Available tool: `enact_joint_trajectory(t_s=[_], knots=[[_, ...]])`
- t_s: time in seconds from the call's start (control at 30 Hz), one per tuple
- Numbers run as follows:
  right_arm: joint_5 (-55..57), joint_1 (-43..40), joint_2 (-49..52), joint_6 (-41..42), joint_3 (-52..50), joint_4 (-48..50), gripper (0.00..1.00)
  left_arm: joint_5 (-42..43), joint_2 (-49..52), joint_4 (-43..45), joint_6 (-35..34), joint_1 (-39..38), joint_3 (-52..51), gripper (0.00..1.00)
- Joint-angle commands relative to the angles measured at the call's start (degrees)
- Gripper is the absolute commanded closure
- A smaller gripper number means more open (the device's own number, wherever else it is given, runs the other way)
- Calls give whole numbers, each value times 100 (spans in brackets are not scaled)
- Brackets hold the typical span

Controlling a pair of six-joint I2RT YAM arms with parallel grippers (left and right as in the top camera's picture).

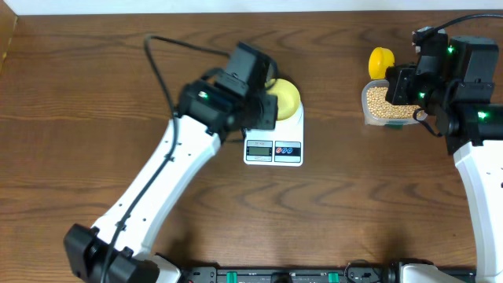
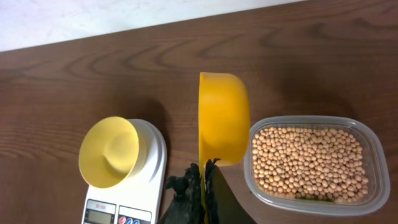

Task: Scoop item into bowl and weigh 50g on scale
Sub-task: 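Move the scoop with the right gripper over the soybean tub, then lower the left gripper toward the scale's front buttons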

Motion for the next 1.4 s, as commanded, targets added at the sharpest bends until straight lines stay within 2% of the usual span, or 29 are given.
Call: enact_joint_trajectory(t_s=[0.0, 0.03, 0.3, 0.5, 0.73, 1.23, 1.37], knots=[[68, -24, 9, -101, 74, -4, 99, -225, 157, 31, -153, -232, -352, 90], [90, -24, 9, -101, 74, -4, 99, -321, 184, 46, -227, -304, -417, 92], [127, -24, 9, -101, 74, -20, 99, -957, 529, 365, -216, -741, -664, 92], [120, -24, 9, -101, 74, -133, 99, -986, 826, 673, 385, -1064, -787, 92], [39, -24, 9, -103, 74, -179, 99, -1663, 872, 789, 393, -1375, -796, 93], [37, -24, 76, -142, 70, -669, 99, -1661, 879, 1292, 675, -1335, -796, 92], [-656, -24, 48, -208, 72, -516, 99, -1661, 885, 1237, 396, -1443, -831, 93]])
